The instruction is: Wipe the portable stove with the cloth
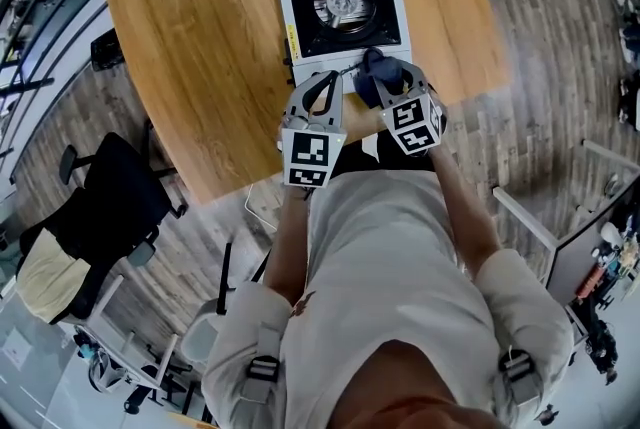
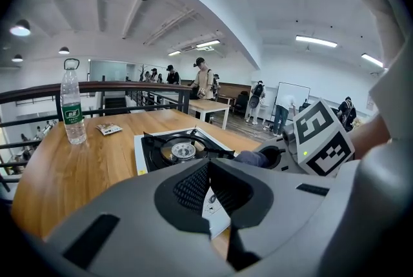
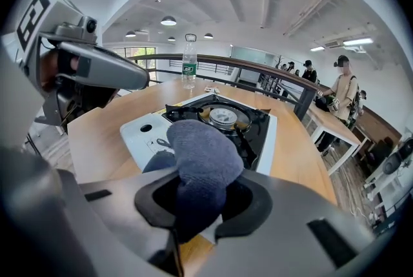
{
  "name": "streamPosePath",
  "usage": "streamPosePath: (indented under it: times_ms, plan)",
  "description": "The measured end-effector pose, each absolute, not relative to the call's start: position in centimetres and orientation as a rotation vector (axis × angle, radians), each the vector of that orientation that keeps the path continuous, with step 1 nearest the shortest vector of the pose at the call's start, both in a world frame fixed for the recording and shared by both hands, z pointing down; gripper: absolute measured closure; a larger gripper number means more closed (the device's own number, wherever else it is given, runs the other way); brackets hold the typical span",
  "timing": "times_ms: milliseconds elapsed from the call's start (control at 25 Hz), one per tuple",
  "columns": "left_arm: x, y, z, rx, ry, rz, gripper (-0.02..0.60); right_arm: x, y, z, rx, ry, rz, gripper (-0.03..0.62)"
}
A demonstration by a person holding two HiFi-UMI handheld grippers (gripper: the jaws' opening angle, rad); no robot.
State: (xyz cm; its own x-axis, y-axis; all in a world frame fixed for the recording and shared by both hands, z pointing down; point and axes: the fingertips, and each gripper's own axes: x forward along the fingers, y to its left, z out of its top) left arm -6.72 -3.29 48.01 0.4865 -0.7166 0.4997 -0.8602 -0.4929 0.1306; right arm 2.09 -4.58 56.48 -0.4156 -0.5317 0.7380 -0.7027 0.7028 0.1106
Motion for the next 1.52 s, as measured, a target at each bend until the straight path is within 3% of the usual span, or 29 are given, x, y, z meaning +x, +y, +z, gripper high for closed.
streamPosePath:
  times_ms: [1520]
  plan:
    - [2.2, -7.5, 50.8, 2.359, -1.183, 0.693, 0.561, 10.5, -9.2, 55.5, 1.017, -2.099, 0.378, 0.479]
